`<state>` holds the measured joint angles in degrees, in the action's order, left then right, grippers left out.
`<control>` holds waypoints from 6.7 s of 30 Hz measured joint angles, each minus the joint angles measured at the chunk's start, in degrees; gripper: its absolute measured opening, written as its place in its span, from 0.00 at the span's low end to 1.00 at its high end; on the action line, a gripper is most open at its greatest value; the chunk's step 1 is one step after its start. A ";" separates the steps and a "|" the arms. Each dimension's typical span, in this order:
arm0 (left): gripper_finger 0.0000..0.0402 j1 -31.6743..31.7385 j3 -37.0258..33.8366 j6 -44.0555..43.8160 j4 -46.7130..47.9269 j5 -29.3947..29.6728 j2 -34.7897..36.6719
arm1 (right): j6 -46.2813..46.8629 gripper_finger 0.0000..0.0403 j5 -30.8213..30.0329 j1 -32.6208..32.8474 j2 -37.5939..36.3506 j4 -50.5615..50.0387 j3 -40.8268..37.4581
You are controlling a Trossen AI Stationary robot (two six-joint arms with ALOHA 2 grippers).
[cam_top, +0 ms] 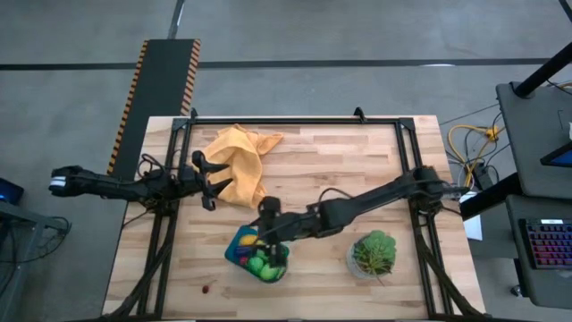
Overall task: Pick and placing Produce into tupperware
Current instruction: Put the apricot into the blue bin, then put the cherry into the blue bin
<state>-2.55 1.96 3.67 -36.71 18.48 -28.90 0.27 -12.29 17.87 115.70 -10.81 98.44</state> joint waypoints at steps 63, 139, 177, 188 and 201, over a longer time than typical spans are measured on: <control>0.51 0.00 1.66 8.71 -12.36 -0.88 -4.94 | 2.73 0.83 14.42 -14.91 3.41 34.13 -37.32; 0.51 0.00 1.75 8.71 -12.31 -0.90 -5.43 | 1.81 0.26 16.76 -14.25 3.51 27.24 -25.28; 0.51 0.01 1.75 8.71 -13.38 -0.90 -5.49 | 1.16 0.42 16.17 -5.14 13.81 27.25 -9.65; 0.51 0.01 1.75 8.74 -13.38 -0.90 -5.47 | -1.23 0.52 15.65 -5.18 13.13 25.82 -9.65; 0.51 0.02 1.64 8.76 -13.35 -0.88 -5.49 | -3.36 0.60 14.61 -5.15 5.75 19.45 -9.75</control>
<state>-2.52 3.60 12.43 -50.06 17.60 -34.39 -3.09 2.32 12.71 121.46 8.64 88.69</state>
